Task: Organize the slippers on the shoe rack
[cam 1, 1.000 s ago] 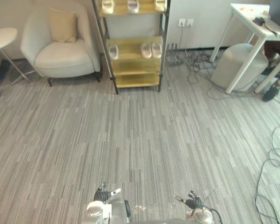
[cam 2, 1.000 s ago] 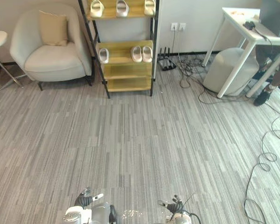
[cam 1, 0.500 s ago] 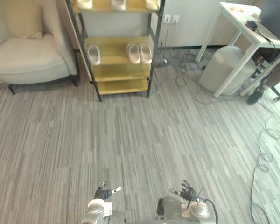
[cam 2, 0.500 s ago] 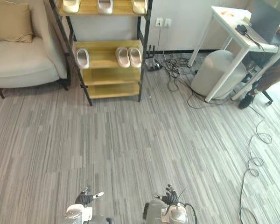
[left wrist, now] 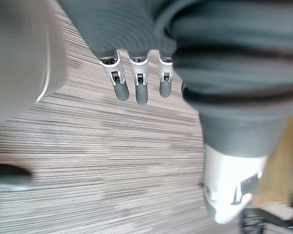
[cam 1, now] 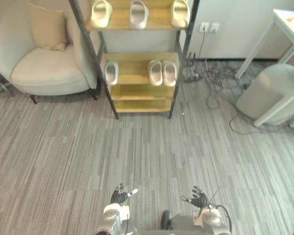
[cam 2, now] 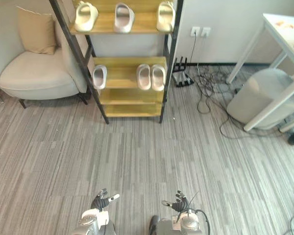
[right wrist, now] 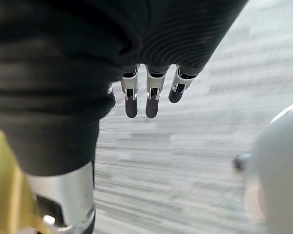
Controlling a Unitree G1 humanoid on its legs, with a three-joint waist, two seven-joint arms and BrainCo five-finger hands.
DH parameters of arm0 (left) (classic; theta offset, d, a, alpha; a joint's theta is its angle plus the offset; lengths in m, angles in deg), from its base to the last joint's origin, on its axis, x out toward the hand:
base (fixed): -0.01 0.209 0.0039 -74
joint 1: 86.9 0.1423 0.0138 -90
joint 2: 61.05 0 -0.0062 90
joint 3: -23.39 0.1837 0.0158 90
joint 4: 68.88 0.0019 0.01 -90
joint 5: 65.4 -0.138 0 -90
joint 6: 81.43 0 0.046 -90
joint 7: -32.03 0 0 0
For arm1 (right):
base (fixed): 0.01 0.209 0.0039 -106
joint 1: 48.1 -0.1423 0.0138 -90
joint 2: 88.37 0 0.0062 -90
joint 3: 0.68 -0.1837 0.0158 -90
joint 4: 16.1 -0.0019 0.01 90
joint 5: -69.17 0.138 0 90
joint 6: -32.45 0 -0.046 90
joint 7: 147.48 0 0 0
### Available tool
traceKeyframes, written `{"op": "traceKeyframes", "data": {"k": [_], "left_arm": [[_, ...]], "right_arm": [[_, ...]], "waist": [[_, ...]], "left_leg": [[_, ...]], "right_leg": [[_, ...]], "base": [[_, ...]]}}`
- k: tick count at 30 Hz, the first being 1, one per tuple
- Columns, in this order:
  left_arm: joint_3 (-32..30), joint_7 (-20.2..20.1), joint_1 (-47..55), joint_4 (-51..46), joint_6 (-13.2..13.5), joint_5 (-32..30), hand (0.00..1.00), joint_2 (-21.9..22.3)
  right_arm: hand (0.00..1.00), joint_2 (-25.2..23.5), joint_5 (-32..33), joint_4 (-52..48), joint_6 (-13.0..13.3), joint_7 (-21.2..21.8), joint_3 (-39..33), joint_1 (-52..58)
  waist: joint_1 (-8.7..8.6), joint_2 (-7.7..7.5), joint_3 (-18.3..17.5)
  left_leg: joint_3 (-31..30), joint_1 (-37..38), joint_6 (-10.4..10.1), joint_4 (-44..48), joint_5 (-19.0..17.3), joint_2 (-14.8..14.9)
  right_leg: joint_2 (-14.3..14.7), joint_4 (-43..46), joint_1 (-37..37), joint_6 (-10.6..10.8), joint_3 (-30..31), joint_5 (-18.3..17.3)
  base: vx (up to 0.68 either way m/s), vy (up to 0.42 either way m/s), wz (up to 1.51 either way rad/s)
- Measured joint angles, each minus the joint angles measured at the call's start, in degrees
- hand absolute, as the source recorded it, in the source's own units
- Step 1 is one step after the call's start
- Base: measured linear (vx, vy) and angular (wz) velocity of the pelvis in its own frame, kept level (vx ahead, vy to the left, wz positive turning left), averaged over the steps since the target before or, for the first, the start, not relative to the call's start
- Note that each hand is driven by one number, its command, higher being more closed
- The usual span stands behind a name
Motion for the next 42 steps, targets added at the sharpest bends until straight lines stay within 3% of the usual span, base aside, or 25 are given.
{"op": "traceKeyframes", "data": {"k": [2,3,4,5,6,7,9,11,12,13,14,16,20,22,23,25,26,27,30,32,34,37,39,41,42], "left_arm": [[0.23,0.00,-0.29,0.00,0.18,-0.10,0.00,-0.15],[0.47,-0.08,-0.58,0.10,0.22,-0.36,0.00,-0.26],[0.65,-0.32,-0.69,0.28,0.22,-0.61,0.00,-0.33],[0.95,-0.69,-0.59,0.65,0.21,-0.83,0.00,-0.44],[1.33,-0.92,-0.90,1.45,0.26,-1.08,0.00,-1.76],[1.45,-0.92,-1.03,1.80,0.22,-1.08,0.00,-2.58],[1.49,-1.06,-1.70,2.64,0.08,-1.11,0.00,-4.21],[1.42,-1.07,-0.66,2.85,-0.03,-1.12,0.00,-4.98],[1.44,-1.11,-0.07,3.36,-0.07,-1.15,0.00,-5.15],[2.08,-1.13,0.05,4.90,-0.27,-1.18,0.00,-6.03],[2.45,-1.11,0.05,5.13,-0.33,-1.19,0.00,-6.27],[3.55,-1.11,-0.06,5.89,-0.67,-1.74,0.00,-7.23],[4.31,-1.12,0.09,7.21,-1.12,-2.21,0.00,-6.92],[4.78,-1.19,-0.10,7.24,-1.14,-2.29,0.00,-6.22],[4.79,-1.20,0.00,7.25,-1.14,-2.32,0.00,-5.92],[4.68,-1.22,0.62,7.23,-1.10,-2.85,0.00,-6.20],[4.44,-1.18,1.08,7.55,-1.11,-3.05,0.00,-6.28],[3.34,-1.32,1.19,8.21,-0.96,-3.40,0.00,-4.92],[1.83,-1.86,1.18,8.39,-1.02,-3.53,0.00,-2.79],[-0.40,-2.01,1.11,6.76,-1.01,-3.59,0.00,-2.43],[-2.14,-1.98,1.20,4.09,-0.90,-3.48,0.00,-2.37],[-1.78,-1.86,1.11,3.44,-0.67,-3.35,0.00,-2.40],[-0.47,-1.86,0.52,3.57,-0.32,-3.37,0.00,-2.32],[1.23,-1.89,0.34,4.22,-0.34,-3.36,0.00,-2.46],[1.99,-1.78,0.16,4.49,-0.21,-3.37,0.00,-3.29]], "right_arm": [[0.00,-0.34,0.72,1.08,-0.16,-0.18,-0.79,-0.38],[0.00,-0.35,1.36,2.39,-0.38,-0.15,-1.48,-0.76],[0.00,-0.31,1.79,2.84,-0.42,-0.13,-1.97,-0.74],[0.00,0.06,1.81,3.50,-0.43,-0.14,-2.78,-0.76],[0.00,-0.52,1.85,5.67,-0.73,-0.28,-2.54,-1.96],[0.00,-0.79,1.82,6.23,-0.64,-0.06,-2.49,-2.48],[0.00,-0.77,1.81,6.67,-0.66,-0.21,-3.00,-3.22],[0.00,-1.03,1.78,6.53,-0.43,-0.16,-3.88,-3.65],[0.00,-1.10,1.77,6.51,-0.23,-0.11,-4.31,-3.61],[0.00,-1.53,1.77,6.53,-0.31,-0.08,-5.13,-3.26],[0.00,-1.60,1.78,6.51,-0.34,-0.07,-5.08,-3.00],[0.00,-2.19,1.75,6.50,-0.44,0.14,-5.17,-1.87],[0.00,-1.20,1.68,6.08,-0.34,0.32,-5.02,-1.13],[0.00,-0.58,1.69,5.49,-0.21,0.38,-5.01,-1.77],[0.00,-0.28,1.69,5.13,-0.22,0.38,-5.00,-1.80],[0.00,-0.23,1.67,5.16,-0.32,0.38,-4.95,-1.03],[0.00,-0.10,1.64,5.24,-0.37,0.48,-4.97,-0.47],[0.00,1.03,1.63,5.49,-0.40,0.43,-5.03,-0.88],[0.00,1.97,1.63,5.21,-0.36,0.60,-5.53,-0.66],[0.00,1.95,1.65,4.09,-0.41,0.47,-4.70,0.70],[0.00,1.27,1.78,4.07,-0.42,0.34,-3.72,0.94],[0.00,0.12,1.82,4.15,-0.33,0.21,-3.80,0.74],[0.00,-0.05,1.83,4.40,-0.35,0.10,-3.78,0.16],[0.00,0.53,1.85,4.69,-0.34,-0.04,-3.81,-0.11],[0.00,0.13,1.80,4.70,-0.35,0.06,-3.57,-0.05]], "waist": [[0.81,-0.13,-0.01],[1.49,-0.40,0.01],[1.94,-0.38,-0.18],[2.10,0.59,-0.73],[2.35,-1.82,-1.11],[2.27,-2.63,-1.19],[2.36,-3.52,-1.23],[2.60,-3.35,-1.82],[2.64,-2.86,-2.17],[2.54,-3.59,-2.83],[2.37,-3.84,-2.95],[2.07,-4.74,-3.08],[1.13,-3.83,-3.09],[0.46,-2.68,-2.91],[0.26,-2.45,-2.75],[-0.36,-3.24,-3.07],[-0.96,-3.62,-3.35],[-0.57,-1.13,-3.61],[-1.20,1.42,-3.70],[-1.14,1.57,-3.33],[-0.42,0.57,-2.64],[-0.30,-0.84,-2.63],[-0.19,-0.27,-2.73],[-0.04,0.39,-2.76],[0.04,-0.94,-3.05]], "left_leg": [[2.03,-1.54,0.37,-8.88,-1.06,-1.68],[2.46,-1.45,1.18,-20.54,-0.14,-4.82],[2.04,-1.30,2.02,-29.05,2.11,-7.19],[0.21,-0.68,2.18,-38.35,9.81,-9.49],[1.13,1.42,4.02,-41.63,11.39,-12.48],[1.05,1.53,4.55,-42.16,11.45,-13.60],[0.96,0.56,7.18,-36.61,7.41,-15.16],[1.47,2.15,7.39,-33.86,3.90,-15.00],[1.42,3.79,7.07,-34.24,2.16,-14.98],[1.24,7.40,7.02,-36.43,0.53,-15.80],[0.94,8.00,7.13,-37.06,-0.20,-16.10],[0.09,12.73,7.78,-38.85,-2.30,-17.52],[-0.93,22.05,7.03,-44.02,-3.15,-15.67],[-1.81,24.26,6.84,-45.82,-3.18,-12.93],[-2.09,25.57,6.67,-46.77,-3.20,-11.93],[-2.74,29.00,4.17,-48.22,-3.83,-11.89],[-3.78,30.73,2.87,-48.43,-4.61,-11.55],[-4.48,31.62,1.70,-47.88,-3.82,-9.55],[-6.77,29.08,-0.06,-38.99,-2.75,-6.64],[-9.47,20.83,-4.18,-17.35,1.20,-3.29],[-6.75,12.96,-4.37,0.12,-0.49,0.21],[-1.69,9.06,-2.77,-4.30,-2.97,0.27],[-1.17,6.82,-1.85,-19.10,-3.67,-1.75],[-2.49,8.07,-0.76,-32.99,1.93,-4.87],[-2.50,9.51,-0.16,-35.64,2.77,-6.76]], "right_leg": [[-0.59,-1.72,2.01,0.56,-0.02,0.13],[-1.80,-2.39,2.98,1.78,0.06,-0.38],[-2.64,-2.33,3.24,3.09,0.23,-1.15],[-2.84,-2.29,3.80,4.83,0.65,-2.23],[-4.79,-2.87,3.82,5.49,2.55,-2.55],[-5.33,-3.56,3.81,5.18,3.67,-1.74],[-7.05,-3.80,5.92,7.18,5.56,-0.17],[-7.67,1.81,5.22,7.38,7.33,-0.08],[-7.79,7.19,3.79,7.42,8.07,-0.10],[-9.86,23.87,-2.85,9.98,10.36,1.53],[-10.47,27.10,-4.01,10.63,10.52,2.42],[-13.00,41.76,-10.17,9.72,9.76,-0.43],[-12.11,37.04,-18.39,3.92,-0.74,-6.93],[-8.68,25.28,-22.80,3.53,-2.44,-5.24],[-7.13,17.79,-24.33,3.70,-2.23,-1.42],[-5.65,3.77,-23.98,3.10,-0.64,11.34],[-5.34,4.22,-22.85,-0.16,0.69,16.56],[-4.03,7.23,-22.70,0.05,0.33,13.73],[-2.19,9.70,-20.81,-0.86,-1.48,8.57],[0.11,6.84,-14.97,-1.44,-2.12,5.83],[1.86,3.59,-7.00,-2.44,-2.01,4.35],[1.51,0.28,-3.26,-2.20,-0.77,4.54],[1.16,-1.48,-1.50,-1.22,1.10,4.99],[0.80,-1.75,-0.77,1.59,2.32,4.15],[-0.56,-2.25,-0.59,2.21,2.78,4.38]], "base": [[0.34,0.092,0.03],[0.37,0.181,-0.05],[0.39,0.243,-0.05],[0.48,0.269,0.01],[0.41,0.186,0.09],[0.39,0.140,0.22],[0.37,0.149,0.30],[0.32,0.138,-0.05],[0.44,0.179,-0.12],[0.32,0.129,0.01],[0.40,0.103,0.17],[0.35,0.036,0.16],[0.34,-0.025,0.19],[0.45,-0.139,0.33],[0.55,-0.209,0.38],[0.51,-0.221,0.43],[0.54,-0.241,0.19],[0.54,-0.256,0.11],[0.54,-0.270,0.11],[0.44,-0.211,0.26],[0.43,-0.128,-0.09],[0.32,-0.033,-0.25],[0.35,0.099,-0.49],[0.28,0.158,-0.25],[0.26,0.123,0.02]]}}
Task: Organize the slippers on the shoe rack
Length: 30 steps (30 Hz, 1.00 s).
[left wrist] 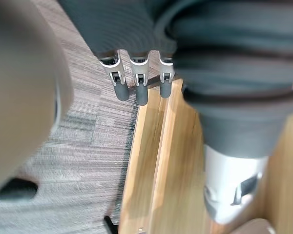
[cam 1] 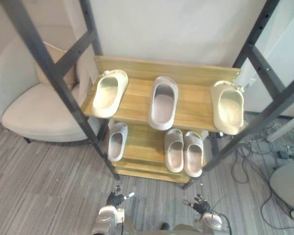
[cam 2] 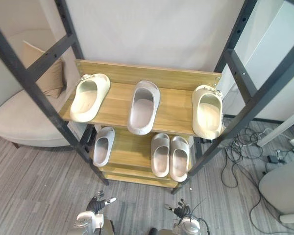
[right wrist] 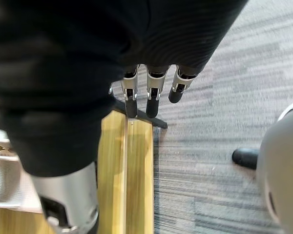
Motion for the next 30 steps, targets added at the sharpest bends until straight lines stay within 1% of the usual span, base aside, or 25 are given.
{"op": "traceKeyframes", "data": {"k": [2,4,7,11,14,16,19,21,23,26,28,30], "left_arm": [[1.05,0.03,0.06,0.85,-0.12,-0.01,0.00,-1.46],[1.27,0.13,0.51,1.79,-0.16,-0.05,0.00,-2.45],[1.54,0.12,1.55,2.83,-0.22,-0.58,0.00,-3.54],[2.68,0.11,2.07,3.02,-0.26,-1.21,0.00,-4.05],[2.79,0.12,2.11,3.43,-0.25,-1.24,0.00,-4.06],[3.26,0.15,2.06,3.74,-0.23,-1.32,0.00,-4.12],[3.72,0.21,2.11,3.84,-0.17,-1.39,0.00,-4.12],[4.04,0.29,2.08,3.85,-0.17,-1.63,0.00,-4.13],[4.84,1.06,2.03,3.83,-0.17,-1.63,0.00,-4.21],[4.84,1.40,1.95,3.77,-0.14,-1.62,0.00,-4.19],[4.86,1.61,2.02,3.76,-0.14,-1.63,0.00,-4.19],[4.86,2.34,2.11,3.65,-0.08,-1.62,0.00,-4.09]], "right_arm": [[0.00,-0.41,0.00,0.36,0.00,-0.05,0.06,0.73],[0.00,-0.38,-0.04,1.15,0.04,-0.04,0.35,0.57],[0.00,-0.39,-0.11,1.65,0.19,-0.03,0.86,0.59],[0.00,-0.43,-0.20,1.85,0.16,-0.05,0.82,0.70],[0.00,-0.43,-0.40,1.70,0.15,-0.29,1.02,0.78],[0.00,-0.37,-2.14,0.67,0.13,-0.84,2.15,1.13],[0.00,-0.32,-2.54,-5.13,0.11,-1.69,6.14,2.84],[0.00,-0.43,-4.19,-10.12,0.12,-1.90,8.26,4.75],[0.00,-0.38,-5.35,-16.61,0.16,-2.00,9.94,7.23],[0.00,-0.39,-8.22,-24.53,0.11,-2.06,10.48,9.89],[0.00,-0.36,-9.78,-28.09,-0.02,-2.04,10.56,11.59],[0.00,-0.33,-11.56,-35.09,-0.11,-1.88,10.82,15.34]], "waist": [[-0.12,-1.37,-0.45],[-0.09,-1.61,-0.57],[-0.63,-2.06,-1.15],[-0.86,-2.34,-1.35],[-1.14,-2.34,-1.44],[-1.38,-2.33,-1.45],[-1.51,-2.29,-1.65],[-2.10,-2.37,-1.71],[-2.41,-2.67,-1.96],[-2.82,-3.18,-2.21],[-3.85,-3.22,-2.11],[-4.08,-3.28,-2.26]], "left_leg": [[0.49,2.04,0.63,-3.27,0.59,-1.81],[0.90,4.58,1.14,-6.20,1.08,-3.13],[0.86,7.61,1.48,-12.59,3.94,-5.01],[0.76,10.45,1.14,-18.67,6.82,-5.27],[1.43,12.06,0.83,-20.59,7.65,-5.14],[2.39,12.40,0.83,-20.67,7.65,-5.00],[4.70,13.25,0.86,-21.72,7.91,-4.82],[5.73,13.15,0.95,-21.94,8.01,-5.02],[6.35,13.19,1.22,-23.51,9.18,-5.60],[7.75,13.31,1.75,-26.58,11.68,-6.73],[7.80,13.54,2.09,-26.59,12.11,-7.00],[8.64,14.11,2.24,-26.64,12.18,-7.30]], "right_leg": [[-1.94,-0.21,0.69,0.51,0.00,0.00],[-3.07,-0.11,1.68,0.80,0.01,0.05],[-4.30,-0.10,2.38,1.47,-0.23,0.09],[-4.24,0.01,2.47,1.62,-0.24,0.19],[-3.87,0.11,2.42,1.83,0.65,0.32],[-3.84,0.17,2.28,1.83,1.75,0.32],[-3.76,0.54,1.01,2.05,4.41,0.47],[-3.80,1.07,-0.56,2.26,5.71,0.60],[-4.09,1.01,-1.90,2.34,6.94,0.64],[-4.73,0.73,-3.85,2.79,8.42,0.46],[-4.94,1.23,-4.13,2.98,8.73,0.49],[-5.00,1.53,-4.28,3.43,10.14,0.60]], "base": [[0.25,0.105,0.18],[0.17,0.078,0.12],[0.12,0.024,0.16],[0.03,-0.008,0.04],[-0.01,-0.003,-0.17],[-0.03,0.005,-0.25],[-0.07,0.020,-0.43],[-0.12,0.046,-0.41],[-0.11,0.032,-0.32],[-0.15,0.040,-0.23],[-0.17,0.045,-0.09],[-0.15,0.041,-0.22]]}}
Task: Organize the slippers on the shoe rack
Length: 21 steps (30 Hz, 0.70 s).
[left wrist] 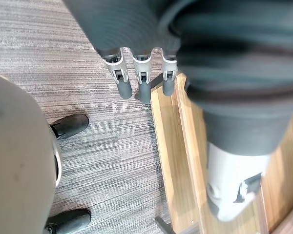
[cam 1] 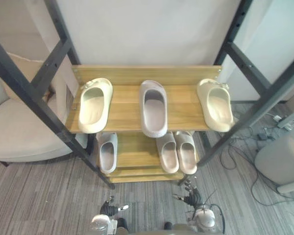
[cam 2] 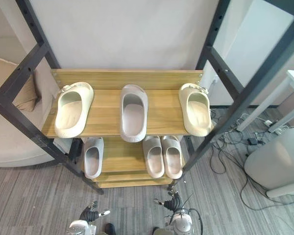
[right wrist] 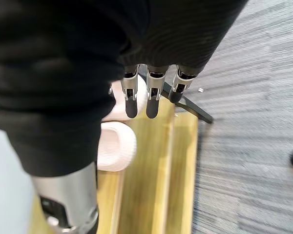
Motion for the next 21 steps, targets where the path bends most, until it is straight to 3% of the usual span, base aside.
{"op": "traceKeyframes", "data": {"k": [6,11,16,21], "left_arm": [[-0.01,0.14,0.71,-1.15,0.15,-0.05,0.00,0.09],[0.53,0.04,2.41,-3.24,0.40,-0.58,0.00,0.00],[3.05,-0.59,2.72,-3.24,1.28,-0.69,0.00,-0.71],[4.67,-1.69,2.78,-3.23,1.53,-0.70,0.00,-1.12]], "right_arm": [[0.00,-0.06,-4.43,-27.66,0.57,1.21,0.22,10.94],[0.00,1.13,-4.37,-40.89,3.14,2.47,0.25,13.07],[0.00,4.86,-4.38,-48.15,6.25,3.60,0.17,10.22],[0.00,7.93,-4.69,-48.57,6.41,2.92,0.12,0.75]], "waist": [[-0.62,-0.26,-0.20],[-1.27,-0.76,-0.75],[-1.30,-1.15,-1.30],[-1.08,-1.33,-2.20]], "left_leg": [[1.92,-0.38,0.16,-0.28,-0.71,-0.46],[3.39,-0.49,0.13,-0.29,-0.69,-1.13],[3.87,-0.03,0.40,-0.26,-0.92,-1.47],[3.68,-0.02,1.01,-0.30,-0.63,-2.04]], "right_leg": [[-0.29,0.50,-1.88,0.47,3.02,0.49],[-0.82,1.49,-3.56,0.30,4.70,1.52],[-0.87,1.25,-3.45,1.17,5.77,2.21],[-1.12,0.31,-3.11,1.54,5.90,2.79]], "base": [[-0.09,0.033,-0.21],[-0.01,0.026,-0.18],[0.03,0.026,-0.10],[0.02,0.018,-0.01]]}}
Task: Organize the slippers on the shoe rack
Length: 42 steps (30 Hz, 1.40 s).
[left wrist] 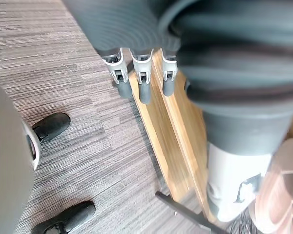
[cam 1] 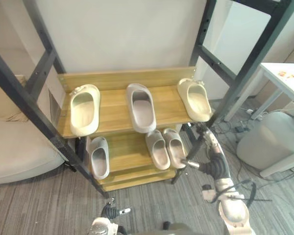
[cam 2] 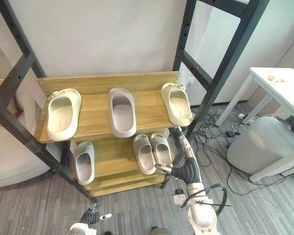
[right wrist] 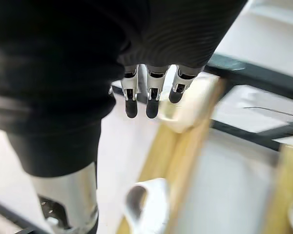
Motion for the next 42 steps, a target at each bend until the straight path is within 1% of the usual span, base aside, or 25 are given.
{"op": "traceKeyframes", "data": {"k": [1,3,4,7,9,11,13,16,17,18,19,21,25,27,29,32,33,39,42], "left_arm": [[0.01,-0.02,-0.01,0.00,0.03,0.01,0.00,0.06],[0.00,-0.59,-0.05,-0.01,0.09,0.04,0.00,0.07],[0.00,-0.77,-0.06,-0.01,0.09,0.04,0.00,0.06],[-0.05,-0.92,-0.12,-0.13,0.10,0.08,0.00,0.06],[-0.25,-0.92,-0.17,-0.18,0.07,0.09,0.00,-0.07],[-0.46,-0.92,-0.15,-0.08,0.03,0.09,0.00,-0.16],[-1.64,-0.90,0.01,-0.01,-0.21,0.22,0.00,-0.57],[-2.65,-0.87,0.00,-0.04,-0.24,1.24,0.00,-0.55],[-2.65,-0.89,-0.02,-0.08,-0.26,1.23,0.00,-0.59],[-2.70,-0.90,-0.06,-0.18,-0.27,1.32,0.00,-0.62],[-2.98,-0.88,-0.14,-0.40,-0.28,1.33,0.00,-0.59],[-3.80,-0.88,-0.08,-0.52,-0.35,1.38,0.00,-0.49],[-4.26,-0.87,-0.12,-1.31,-0.38,1.41,0.00,-0.20],[-4.33,-0.83,-0.13,-1.72,-0.39,1.45,0.00,0.09],[-4.29,-0.84,-0.14,-1.98,-0.40,1.46,0.00,0.17],[-4.20,-0.82,-0.34,-2.38,-0.40,1.91,0.00,0.07],[-4.18,-0.81,-0.47,-2.38,-0.46,2.29,0.00,0.03],[-4.18,-0.69,-0.63,-2.46,-0.47,2.47,0.00,-0.03],[-4.17,-0.66,-0.66,-2.48,-0.46,2.50,0.00,-0.08]], "right_arm": [[0.00,0.36,-0.26,0.05,-0.01,-0.34,0.00,-1.52],[0.00,1.54,-1.97,1.59,-0.04,-2.02,0.05,-8.20],[0.00,1.63,-1.97,2.62,-0.12,-2.43,0.06,-10.16],[0.00,2.25,-1.99,6.13,-0.73,-3.96,0.16,-16.74],[0.00,2.56,-2.01,9.74,-1.50,-4.95,0.13,-21.46],[0.00,2.82,-2.01,12.16,-2.15,-6.10,0.08,-24.30],[0.00,3.02,-2.02,16.25,-2.94,-6.97,0.09,-28.05],[0.00,3.13,-2.00,23.22,-4.32,-8.25,0.03,-33.57],[0.00,3.14,-2.00,24.80,-4.78,-8.46,-0.02,-34.81],[0.00,3.14,-2.06,27.07,-5.33,-8.69,-0.21,-36.35],[0.00,3.12,-2.21,28.76,-5.98,-9.20,-0.63,-37.16],[0.00,3.16,-2.39,31.92,-6.86,-10.10,-1.31,-38.60],[0.00,3.14,-3.56,36.73,-8.30,-11.97,-3.15,-42.51],[0.00,3.17,-3.57,38.98,-8.91,-12.97,-4.45,-44.92],[0.00,3.19,-3.55,40.59,-8.95,-13.55,-5.52,-46.11],[0.00,3.21,-3.54,42.38,-9.54,-14.55,-6.18,-47.98],[0.00,3.21,-3.53,42.78,-9.72,-14.64,-6.32,-48.37],[0.00,3.20,-3.51,43.76,-9.71,-14.58,-6.47,-49.53],[0.00,3.21,-3.38,45.02,-9.55,-14.17,-6.66,-51.01]], "waist": [[0.12,0.07,-0.04],[0.76,0.29,-0.27],[0.79,0.29,-0.27],[1.55,0.44,-0.58],[2.50,0.53,-0.58],[2.99,0.59,-0.67],[4.05,0.59,-0.69],[4.89,0.43,-0.80],[5.10,0.42,-0.80],[5.39,0.39,-0.75],[5.99,0.34,-0.73],[6.43,0.29,-0.68],[6.82,0.70,0.41],[6.88,1.32,1.09],[6.88,1.52,1.45],[6.87,1.58,2.49],[6.87,1.57,2.73],[7.04,1.45,2.94],[7.02,1.17,3.13]], "left_leg": [[-0.07,-0.01,0.05,-0.01,0.02,-0.05],[-0.71,-0.04,0.39,-0.04,0.25,-0.04],[-1.14,-0.03,0.43,-0.04,0.28,-0.08],[-3.46,-1.03,0.68,-0.06,0.52,-0.40],[-4.92,-1.71,0.94,-0.07,0.70,-0.98],[-6.37,-2.46,1.03,-0.07,0.69,-1.13],[-7.57,-3.31,1.13,-0.07,0.73,-1.44],[-8.74,-4.33,1.24,-0.06,0.82,-1.79],[-9.20,-4.69,1.45,-0.06,0.96,-1.93],[-9.75,-5.12,1.61,-0.04,1.06,-2.04],[-9.92,-5.14,1.89,-0.03,1.21,-2.13],[-10.51,-5.04,1.94,0.00,1.23,-2.38],[-11.28,-5.24,1.94,0.21,1.20,-2.18],[-11.55,-5.44,1.86,-0.05,1.14,-2.08],[-11.87,-5.65,1.83,-0.06,1.13,-2.06],[-12.40,-6.07,1.62,-0.08,0.97,-2.08],[-12.59,-6.20,1.19,-0.08,0.68,-2.09],[-12.79,-7.06,1.16,-0.07,0.66,-2.11],[-12.57,-7.02,1.53,-0.06,0.90,-2.14]], "right_leg": [[-0.06,-0.01,0.02,0.05,-0.03,0.03],[-0.33,-0.07,0.37,0.16,-0.61,0.06],[-0.41,-0.26,0.76,0.21,-0.99,0.08],[-0.95,-1.04,1.42,0.41,-3.23,0.18],[-1.27,-1.58,1.67,0.39,-4.43,-0.12],[-1.56,-2.19,1.79,0.51,-5.54,-0.11],[-1.75,-2.87,1.85,0.47,-6.56,-0.07],[-1.96,-3.72,1.90,0.17,-7.53,0.31],[-2.00,-3.98,1.92,0.22,-7.95,0.40],[-2.07,-4.05,1.94,0.76,-8.43,0.71],[-2.09,-4.16,2.21,0.83,-8.78,0.77],[-2.08,-4.96,3.06,0.85,-9.58,0.76],[-1.78,-5.35,3.69,0.85,-9.98,0.76],[-1.67,-5.36,3.63,0.84,-10.41,0.75],[-1.66,-5.37,3.57,0.82,-10.95,0.74],[-1.66,-5.38,3.39,0.73,-11.27,0.67],[-1.66,-5.37,3.40,0.55,-11.49,0.54],[-1.69,-5.63,2.83,0.47,-11.50,0.30],[-1.68,-5.85,2.83,0.49,-11.44,0.31]], "base": [[-0.01,0.015,0.07],[-0.01,0.009,0.15],[-0.01,0.004,0.34],[-0.02,0.007,0.40],[-0.02,0.012,0.28],[0.00,0.008,0.31],[0.01,0.005,0.28],[0.05,0.003,0.22],[0.07,-0.002,0.24],[0.10,-0.008,0.20],[0.10,-0.009,0.17],[0.10,-0.009,0.13],[0.07,-0.024,0.10],[0.00,-0.022,0.05],[-0.02,-0.018,0.07],[-0.03,-0.012,0.08],[-0.04,-0.009,0.09],[-0.01,-0.005,0.03],[0.03,-0.009,-0.05]]}}
